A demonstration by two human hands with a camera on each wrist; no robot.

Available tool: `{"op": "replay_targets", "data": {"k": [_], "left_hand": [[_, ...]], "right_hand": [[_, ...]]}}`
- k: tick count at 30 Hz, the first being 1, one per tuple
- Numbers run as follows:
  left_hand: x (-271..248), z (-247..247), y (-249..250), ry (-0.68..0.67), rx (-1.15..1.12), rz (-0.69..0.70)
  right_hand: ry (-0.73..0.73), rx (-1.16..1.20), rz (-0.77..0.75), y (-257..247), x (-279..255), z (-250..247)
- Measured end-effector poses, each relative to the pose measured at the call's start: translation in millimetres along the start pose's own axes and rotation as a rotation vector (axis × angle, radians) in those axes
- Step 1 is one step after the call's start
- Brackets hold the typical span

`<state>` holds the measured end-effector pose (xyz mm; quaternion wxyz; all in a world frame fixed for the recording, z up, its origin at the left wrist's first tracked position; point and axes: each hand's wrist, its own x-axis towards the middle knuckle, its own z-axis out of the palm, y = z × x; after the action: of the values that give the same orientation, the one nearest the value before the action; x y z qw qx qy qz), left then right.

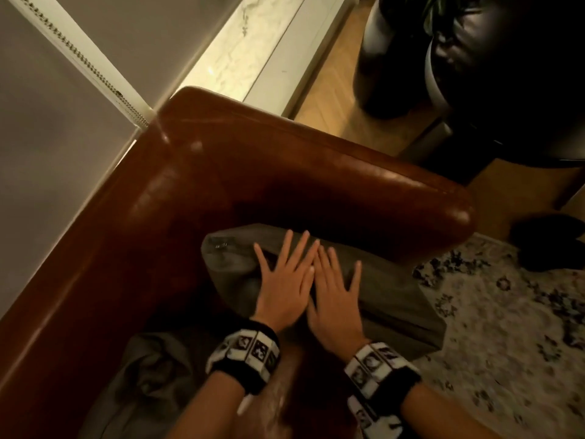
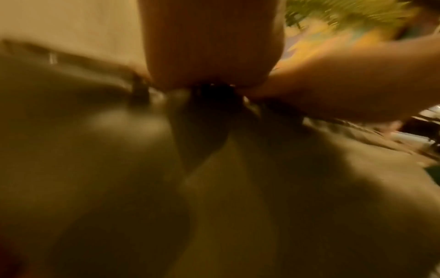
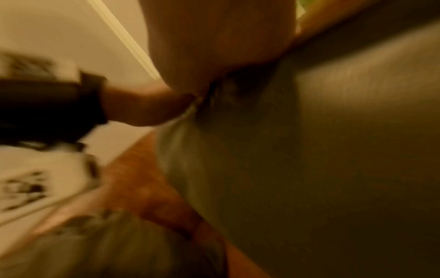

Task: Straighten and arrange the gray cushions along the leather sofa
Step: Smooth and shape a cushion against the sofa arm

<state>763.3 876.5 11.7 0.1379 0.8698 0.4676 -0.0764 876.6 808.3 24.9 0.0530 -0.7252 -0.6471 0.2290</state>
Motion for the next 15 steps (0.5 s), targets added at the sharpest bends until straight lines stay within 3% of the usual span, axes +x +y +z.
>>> {"op": "replay_targets", "data": {"k": [3,7,8,10,12,13,14,15], "left_hand": [[-6,43,-3,-0.128,0.071,-0.027],[3,29,-34,-0.067,0.038,-0.031],[4,22,-47,-0.022,0.036,-0.081],[8,10,-79,0.074,0.064,-0.33],[11,-7,-111,-0.068,0.041,-0.674],[10,-15,-120,-0.163,0.011,-0.761],[9,-23,-124,-0.191,-0.04,-0.762],[8,-29,-125,-0.132,-0.121,-0.716]], "right_hand": [[-0.19,-0.106,0.036,2,12,48],[-0.101,-0.103,-0.01,16,22,44],[-0.072,-0.087,0.011,26,20,35],[-0.042,-0.076,0.11,58,5,19],[0.022,-0.088,0.21,98,-21,12],[0.074,-0.065,0.296,112,-38,11],[0.125,0.001,0.42,121,-51,10],[0.17,0.115,0.563,125,-62,10]]}}
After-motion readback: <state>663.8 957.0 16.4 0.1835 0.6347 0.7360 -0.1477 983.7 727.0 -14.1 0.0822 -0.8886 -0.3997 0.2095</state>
